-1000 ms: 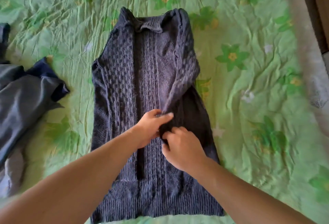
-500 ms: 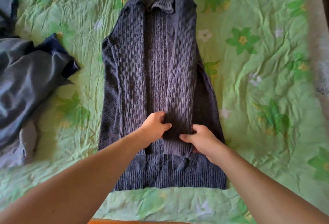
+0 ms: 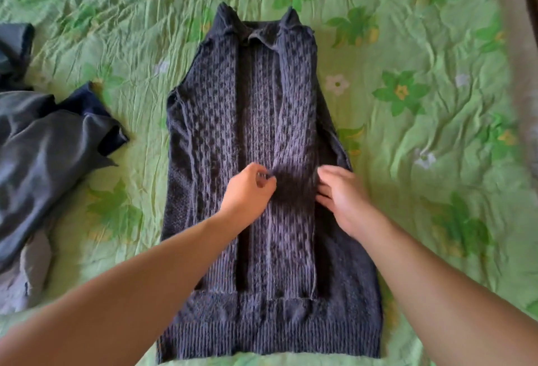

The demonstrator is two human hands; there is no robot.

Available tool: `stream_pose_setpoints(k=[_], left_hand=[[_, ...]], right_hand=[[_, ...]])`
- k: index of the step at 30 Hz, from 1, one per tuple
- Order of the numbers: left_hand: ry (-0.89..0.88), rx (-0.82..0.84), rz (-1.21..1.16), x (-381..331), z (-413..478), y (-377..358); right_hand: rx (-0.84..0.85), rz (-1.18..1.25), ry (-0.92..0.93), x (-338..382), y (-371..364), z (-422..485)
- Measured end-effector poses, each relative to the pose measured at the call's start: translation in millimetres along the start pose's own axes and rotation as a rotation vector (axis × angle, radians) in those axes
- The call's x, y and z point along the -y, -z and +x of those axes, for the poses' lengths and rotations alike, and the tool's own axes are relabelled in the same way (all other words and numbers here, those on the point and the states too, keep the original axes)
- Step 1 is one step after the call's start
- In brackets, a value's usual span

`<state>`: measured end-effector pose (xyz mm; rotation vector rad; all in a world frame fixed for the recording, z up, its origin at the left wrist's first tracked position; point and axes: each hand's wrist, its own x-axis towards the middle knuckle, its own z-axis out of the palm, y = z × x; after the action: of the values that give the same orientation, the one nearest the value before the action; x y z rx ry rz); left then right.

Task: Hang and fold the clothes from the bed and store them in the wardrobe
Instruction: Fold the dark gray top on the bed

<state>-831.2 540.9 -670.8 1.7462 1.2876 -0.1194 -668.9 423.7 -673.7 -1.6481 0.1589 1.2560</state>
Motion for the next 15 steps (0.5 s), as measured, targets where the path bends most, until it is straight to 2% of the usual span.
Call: stream_pose_setpoints(k=[2, 5, 10, 13, 15], left_hand=[[-0.044, -0.088, -0.086, -21, 32, 7], [-0.106, -0.135, -0.212, -57, 85, 15], [-0.168, -0.206, -0.345, -112, 160, 31], [-0.174, -0.149, -0.406, -138, 194, 42], [-0.178, -0.083, -0.413, -152, 214, 47]], right_hand=[[0.078, 0.197, -0.056, 27, -9, 23], [0.168, 0.355, -0.177, 55, -19, 50], [0.454, 0.323, -0.187, 74, -29, 78], [0.437, 0.51, -0.119, 86, -31, 86], [0.298, 0.65, -0.039, 101, -24, 92]])
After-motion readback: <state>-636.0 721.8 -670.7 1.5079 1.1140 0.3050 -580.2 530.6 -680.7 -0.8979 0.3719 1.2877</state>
